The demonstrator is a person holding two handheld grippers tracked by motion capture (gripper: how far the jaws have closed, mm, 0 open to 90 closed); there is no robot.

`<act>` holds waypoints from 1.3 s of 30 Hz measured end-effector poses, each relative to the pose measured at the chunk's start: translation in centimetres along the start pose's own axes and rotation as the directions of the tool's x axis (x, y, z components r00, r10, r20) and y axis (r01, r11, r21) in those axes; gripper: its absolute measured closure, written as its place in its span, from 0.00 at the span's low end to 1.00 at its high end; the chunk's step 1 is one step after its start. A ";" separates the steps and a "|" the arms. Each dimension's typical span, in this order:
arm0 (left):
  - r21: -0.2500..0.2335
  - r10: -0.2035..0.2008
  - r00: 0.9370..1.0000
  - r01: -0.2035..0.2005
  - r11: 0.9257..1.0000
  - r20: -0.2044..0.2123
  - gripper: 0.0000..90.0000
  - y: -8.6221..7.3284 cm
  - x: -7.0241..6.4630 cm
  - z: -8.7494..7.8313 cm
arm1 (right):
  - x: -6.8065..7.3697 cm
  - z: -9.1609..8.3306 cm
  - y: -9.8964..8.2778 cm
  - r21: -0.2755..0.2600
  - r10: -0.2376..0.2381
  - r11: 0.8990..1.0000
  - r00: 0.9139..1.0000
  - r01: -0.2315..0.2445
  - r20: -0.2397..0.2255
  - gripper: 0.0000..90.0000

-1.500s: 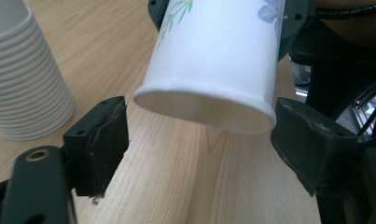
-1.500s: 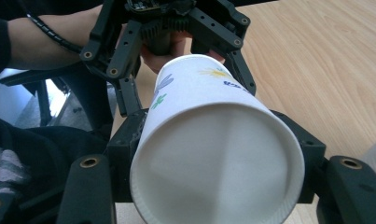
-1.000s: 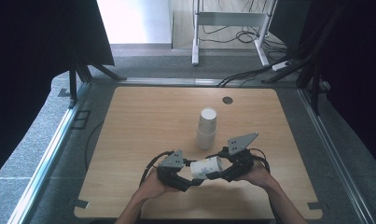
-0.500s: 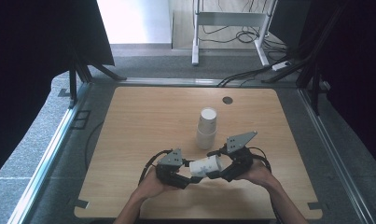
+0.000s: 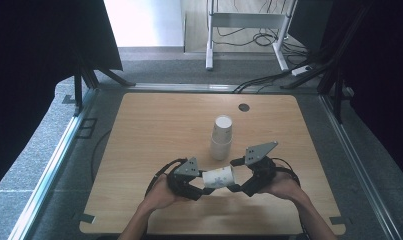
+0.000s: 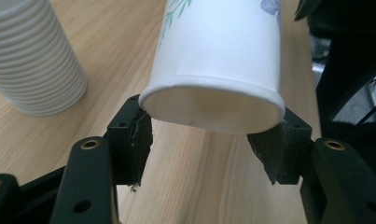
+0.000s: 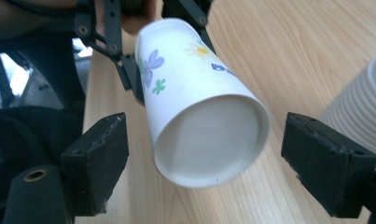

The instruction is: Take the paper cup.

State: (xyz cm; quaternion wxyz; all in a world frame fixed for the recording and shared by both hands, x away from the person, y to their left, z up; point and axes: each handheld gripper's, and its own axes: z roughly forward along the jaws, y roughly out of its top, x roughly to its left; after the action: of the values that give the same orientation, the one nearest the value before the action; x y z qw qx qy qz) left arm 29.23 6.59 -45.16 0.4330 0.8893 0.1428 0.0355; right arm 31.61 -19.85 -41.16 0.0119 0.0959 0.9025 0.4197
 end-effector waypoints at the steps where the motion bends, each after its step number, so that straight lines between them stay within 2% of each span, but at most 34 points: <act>1: 0.008 0.004 1.000 -0.004 1.000 -0.001 0.45 0.1 0.0 0.0 | 0.0 0.0 0.0 0.017 -0.001 1.000 1.000 0.001 0.005 0.16; 2: 0.022 0.005 1.000 -0.005 1.000 -0.005 0.45 0.1 0.0 0.0 | 0.0 0.0 0.1 0.042 -0.008 0.999 1.000 0.007 0.008 0.16; 4: 0.056 0.019 1.000 -0.018 0.998 -0.015 0.45 0.3 0.1 0.0 | 0.1 0.1 0.1 0.054 -0.010 0.998 1.000 0.009 0.009 0.15; 5: 0.074 0.027 0.999 -0.026 0.997 -0.019 0.45 0.5 0.1 0.0 | 0.2 0.2 0.2 0.086 -0.020 0.996 1.000 0.019 0.008 0.15; 8: 0.121 0.043 0.999 -0.040 0.992 -0.023 0.45 0.8 0.1 0.0 | 0.3 0.5 0.3 0.117 -0.039 0.992 0.999 0.037 0.013 0.15; 13: 0.206 0.085 0.996 -0.078 0.975 -0.024 0.45 1.7 0.0 0.2 | 0.7 1.2 0.7 0.203 -0.094 0.975 0.995 0.088 0.021 0.14; 14: 0.224 0.095 0.995 -0.088 0.971 -0.020 0.45 1.9 -0.1 0.3 | 0.8 1.3 0.8 0.213 -0.105 0.972 0.994 0.099 0.020 0.15; 15: 0.241 0.108 0.994 -0.101 0.965 -0.017 0.45 2.0 -0.1 0.3 | 1.0 1.6 1.0 0.239 -0.128 0.963 0.992 0.121 0.016 0.15; 16: 0.256 0.117 0.993 -0.109 0.961 -0.014 0.45 2.2 -0.1 0.4 | 1.0 1.6 1.0 0.239 -0.128 0.963 0.992 0.121 0.016 0.15; 20: 0.314 0.150 0.989 -0.139 0.939 -0.013 0.45 2.8 -0.3 0.8 | 1.3 2.3 1.3 0.306 -0.182 0.937 0.983 0.170 0.013 0.18; 22: 0.329 0.156 0.988 -0.144 0.933 -0.011 0.45 3.0 -0.4 1.0 | 1.6 2.7 1.5 0.346 -0.205 0.919 0.979 0.188 0.011 0.20; 24: 0.349 0.173 0.985 -0.159 0.923 -0.007 0.45 3.4 -0.5 1.1 | 1.6 3.1 1.6 0.373 -0.235 0.902 0.972 0.218 0.000 0.22; 28: 0.378 0.184 0.983 -0.168 0.910 -0.006 0.45 3.9 -0.7 1.3 | 1.8 4.0 1.9 0.433 -0.262 0.870 0.965 0.237 -0.001 0.25; 29: 0.381 0.185 0.983 -0.169 0.909 -0.006 0.45 3.9 -0.8 1.4 | 1.8 4.1 1.9 0.439 -0.266 0.866 0.964 0.239 -0.001 0.25; 30: 0.392 0.192 0.981 -0.174 0.903 -0.006 0.45 4.1 -0.8 1.4 | 1.8 4.2 1.9 0.448 -0.276 0.859 0.961 0.249 -0.006 0.27; 32: 0.407 0.196 0.981 -0.178 0.896 -0.003 0.45 4.2 -1.0 1.5 | 1.9 4.4 2.0 0.461 -0.286 0.849 0.958 0.258 -0.010 0.28; 33: 0.417 0.206 0.979 -0.187 0.890 0.001 0.45 4.2 -1.0 1.6 | 2.0 4.5 2.0 0.466 -0.286 0.847 0.958 0.256 -0.007 0.29; 34: 0.406 0.194 0.981 -0.175 0.897 -0.005 0.45 4.2 -1.1 1.7 | 2.0 4.6 2.1 0.472 -0.297 0.840 0.955 0.268 -0.015 0.30; 35: 0.385 0.166 0.986 -0.148 0.911 -0.016 0.45 4.1 -1.4 1.9 | 2.0 4.7 2.1 0.476 -0.297 0.837 0.955 0.269 -0.016 0.31; 37: 0.391 0.169 0.985 -0.150 0.908 -0.014 0.45 4.1 -1.4 1.9 | 2.0 4.7 2.1 0.480 -0.291 0.837 0.957 0.262 -0.014 0.34; 38: 0.389 0.171 0.985 -0.152 0.909 -0.016 0.45 4.1 -1.4 2.0 | 2.0 4.8 2.0 0.477 -0.287 0.840 0.958 0.257 -0.010 0.34; 39: 0.389 0.168 0.986 -0.147 0.909 -0.021 0.45 4.1 -1.5 2.1 | 2.0 4.8 2.0 0.483 -0.289 0.835 0.957 0.263 -0.020 0.35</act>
State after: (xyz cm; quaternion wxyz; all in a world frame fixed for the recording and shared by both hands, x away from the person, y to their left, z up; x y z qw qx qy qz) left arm 29.12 2.21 -43.16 0.2411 0.9644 0.0864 0.0654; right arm 30.42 -14.59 -42.66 0.0724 -0.0240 0.9818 0.1738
